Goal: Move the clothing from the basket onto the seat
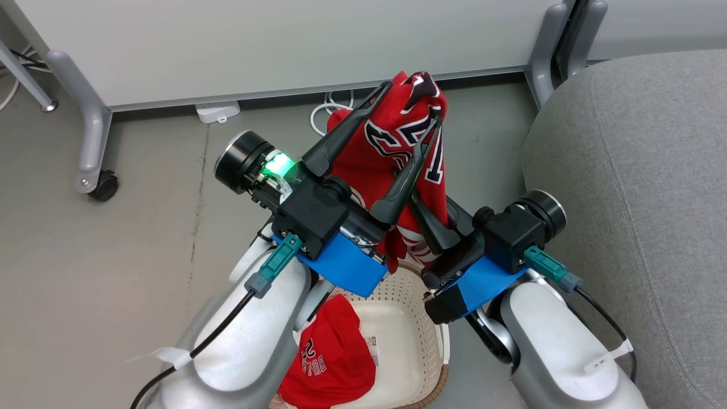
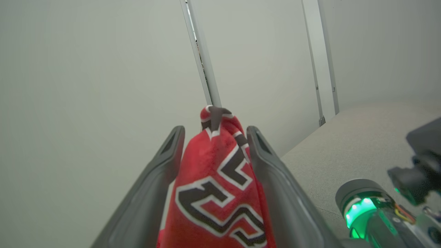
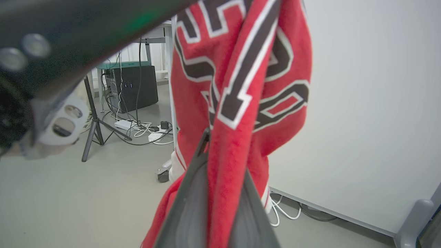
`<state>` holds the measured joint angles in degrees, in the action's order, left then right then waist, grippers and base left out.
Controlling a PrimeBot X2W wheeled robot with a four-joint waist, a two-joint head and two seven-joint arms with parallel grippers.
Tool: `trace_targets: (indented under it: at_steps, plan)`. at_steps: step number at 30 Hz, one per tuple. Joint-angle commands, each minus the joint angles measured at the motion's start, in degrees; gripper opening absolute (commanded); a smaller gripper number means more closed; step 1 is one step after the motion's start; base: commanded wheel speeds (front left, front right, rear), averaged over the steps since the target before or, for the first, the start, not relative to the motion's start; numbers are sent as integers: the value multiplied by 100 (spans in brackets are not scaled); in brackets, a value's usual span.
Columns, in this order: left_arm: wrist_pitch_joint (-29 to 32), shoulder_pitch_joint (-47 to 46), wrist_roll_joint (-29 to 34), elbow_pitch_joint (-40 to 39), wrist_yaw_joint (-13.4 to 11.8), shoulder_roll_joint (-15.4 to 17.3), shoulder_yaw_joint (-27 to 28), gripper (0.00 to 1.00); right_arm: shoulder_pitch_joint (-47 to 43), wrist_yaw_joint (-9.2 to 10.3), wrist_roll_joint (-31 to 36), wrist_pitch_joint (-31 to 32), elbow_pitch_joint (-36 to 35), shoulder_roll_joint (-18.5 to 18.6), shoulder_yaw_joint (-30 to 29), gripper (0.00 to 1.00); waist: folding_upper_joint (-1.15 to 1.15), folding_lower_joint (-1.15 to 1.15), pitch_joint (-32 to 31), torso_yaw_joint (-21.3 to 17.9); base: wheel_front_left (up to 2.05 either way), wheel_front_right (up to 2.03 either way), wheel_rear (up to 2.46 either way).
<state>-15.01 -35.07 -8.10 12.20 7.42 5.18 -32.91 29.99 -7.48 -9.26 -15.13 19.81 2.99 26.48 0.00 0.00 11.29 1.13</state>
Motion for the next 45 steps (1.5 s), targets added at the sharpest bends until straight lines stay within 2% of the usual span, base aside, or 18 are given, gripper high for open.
trace_targets:
  at_steps: [1,8,13,23,38,45]
  plan:
    - [-26,70,25,-2,7,-5,21,100,-58,-3,-23,-4,-37,-18,-48,0,0,0,4,-5,0,0,0]
    - [-26,127,90,10,7,25,56,100,-169,-3,-15,-4,-138,-16,-360,0,0,0,54,-95,0,0,0]
    - [-24,178,99,27,7,80,4,100,-308,-3,67,-4,-246,-14,-698,0,0,0,112,-318,0,0,0]
    - [-21,47,80,62,6,173,-240,100,-535,-3,216,-5,-523,-13,-1323,0,0,0,315,-962,0,0,0]
    - [-21,-152,-46,251,6,348,-849,100,-942,-3,61,-5,-939,-14,-2088,0,0,0,612,-2161,0,0,0]
    - [-21,-219,-136,360,6,386,-1166,100,-1205,-3,-1,-5,-1077,-15,-2405,0,0,0,693,-2478,0,0,0]
